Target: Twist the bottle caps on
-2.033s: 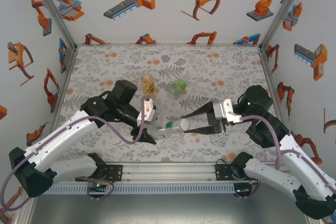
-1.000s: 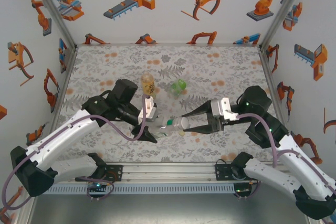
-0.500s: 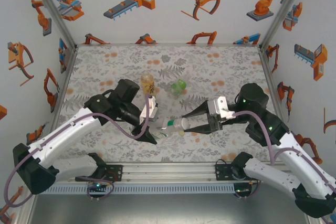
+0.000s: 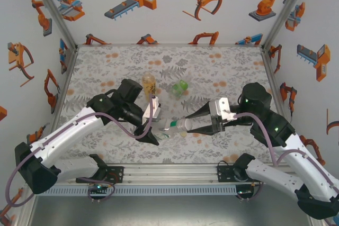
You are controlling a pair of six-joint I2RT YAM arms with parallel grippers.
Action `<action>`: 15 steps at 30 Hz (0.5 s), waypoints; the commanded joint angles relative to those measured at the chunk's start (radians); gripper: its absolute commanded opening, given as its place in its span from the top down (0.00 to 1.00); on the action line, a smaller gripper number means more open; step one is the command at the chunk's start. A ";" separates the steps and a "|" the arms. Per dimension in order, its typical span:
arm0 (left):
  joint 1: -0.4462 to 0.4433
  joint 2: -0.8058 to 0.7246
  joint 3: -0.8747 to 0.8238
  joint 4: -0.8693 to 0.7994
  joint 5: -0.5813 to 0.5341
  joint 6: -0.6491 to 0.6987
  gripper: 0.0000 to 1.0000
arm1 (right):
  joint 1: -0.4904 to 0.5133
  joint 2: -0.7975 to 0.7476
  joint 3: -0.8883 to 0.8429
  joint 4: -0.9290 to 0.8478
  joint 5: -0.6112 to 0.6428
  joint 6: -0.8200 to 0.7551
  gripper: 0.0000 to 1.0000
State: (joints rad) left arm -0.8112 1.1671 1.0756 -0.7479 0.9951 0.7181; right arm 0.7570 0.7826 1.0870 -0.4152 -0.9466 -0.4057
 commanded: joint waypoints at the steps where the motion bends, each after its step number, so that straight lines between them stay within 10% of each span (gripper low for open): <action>1: 0.006 0.008 0.037 0.005 0.013 -0.022 1.00 | 0.011 -0.011 0.030 -0.048 -0.022 -0.015 1.00; 15: 0.006 -0.028 0.013 0.084 -0.103 -0.068 1.00 | 0.012 0.029 0.013 -0.003 0.103 0.198 1.00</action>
State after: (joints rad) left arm -0.8108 1.1591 1.0790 -0.7349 0.9329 0.7017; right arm 0.7570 0.8005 1.0954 -0.4316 -0.8764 -0.2970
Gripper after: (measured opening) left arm 0.559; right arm 0.418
